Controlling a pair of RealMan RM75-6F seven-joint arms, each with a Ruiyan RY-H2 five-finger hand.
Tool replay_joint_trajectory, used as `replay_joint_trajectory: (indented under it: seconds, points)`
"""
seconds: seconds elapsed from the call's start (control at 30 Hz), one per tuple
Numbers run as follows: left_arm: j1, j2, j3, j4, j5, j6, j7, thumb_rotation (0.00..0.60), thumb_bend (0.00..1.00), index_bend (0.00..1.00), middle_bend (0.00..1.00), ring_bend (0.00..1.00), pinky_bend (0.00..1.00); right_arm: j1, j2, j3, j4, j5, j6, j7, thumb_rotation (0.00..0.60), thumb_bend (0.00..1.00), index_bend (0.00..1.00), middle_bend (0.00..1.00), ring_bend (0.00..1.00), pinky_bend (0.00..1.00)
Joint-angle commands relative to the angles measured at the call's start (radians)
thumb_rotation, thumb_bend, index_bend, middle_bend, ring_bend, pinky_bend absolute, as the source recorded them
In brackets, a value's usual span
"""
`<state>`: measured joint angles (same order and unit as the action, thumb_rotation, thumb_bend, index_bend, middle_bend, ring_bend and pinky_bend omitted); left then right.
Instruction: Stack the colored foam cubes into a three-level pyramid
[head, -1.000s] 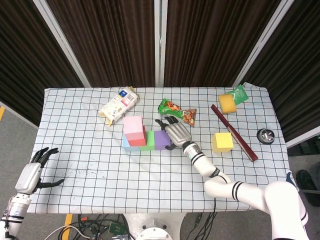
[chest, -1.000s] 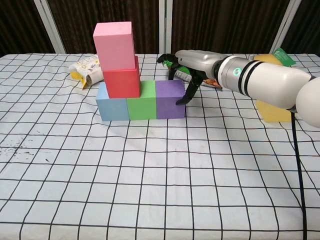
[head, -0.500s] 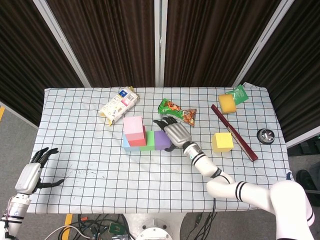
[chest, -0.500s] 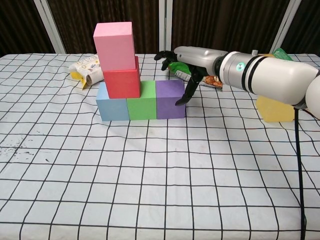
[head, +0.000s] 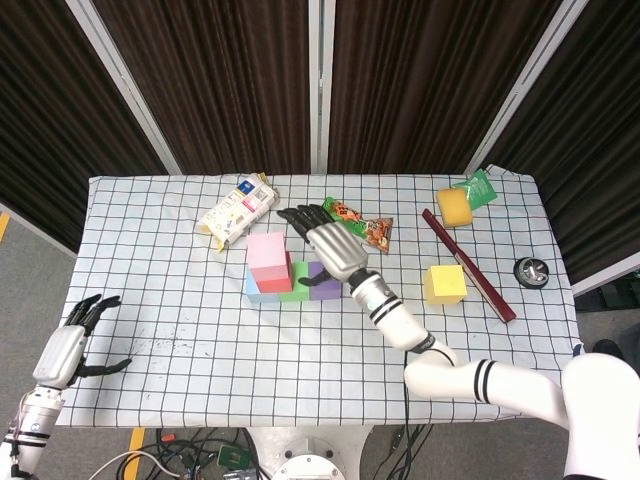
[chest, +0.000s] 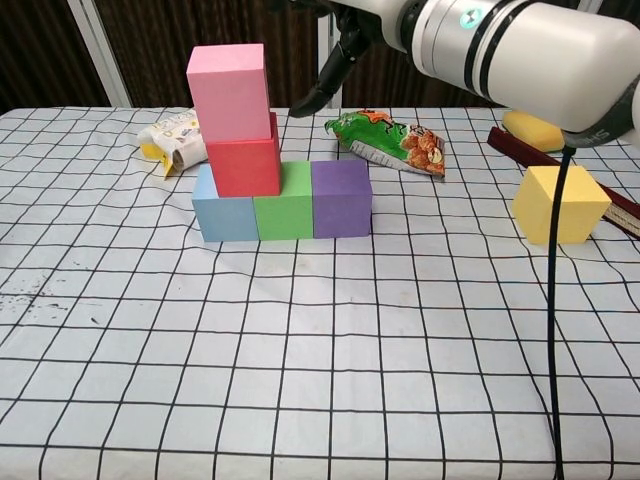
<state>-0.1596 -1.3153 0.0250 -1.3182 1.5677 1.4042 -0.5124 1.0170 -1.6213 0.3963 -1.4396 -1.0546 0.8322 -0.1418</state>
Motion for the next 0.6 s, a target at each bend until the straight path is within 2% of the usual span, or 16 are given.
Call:
replay_joint_trajectory:
  seconds: [0.03,0.23,0.6]
  points:
    - [0.000,0.001,-0.001,-0.001,-0.001,0.000,0.001,0.600,0.00,0.11,0.16,0.03,0.01,0.043,-0.014,0.027,-0.007,0.073,-0.020,-0.040,0.600,0.00,0.00,0.05,0.00,0.00]
    - [0.001,0.005,-0.002,0.001,-0.006,0.000,-0.008,0.600,0.00,0.11,0.16,0.03,0.01,0.103,-0.041,0.033,0.011,0.161,-0.056,-0.075,0.600,0.00,0.00,0.10,0.00,0.00]
    - [0.002,0.006,-0.003,0.011,-0.007,0.003,-0.024,0.600,0.00,0.11,0.16,0.03,0.01,0.131,-0.082,0.027,0.058,0.187,-0.005,-0.091,0.600,0.00,0.00,0.24,0.00,0.00]
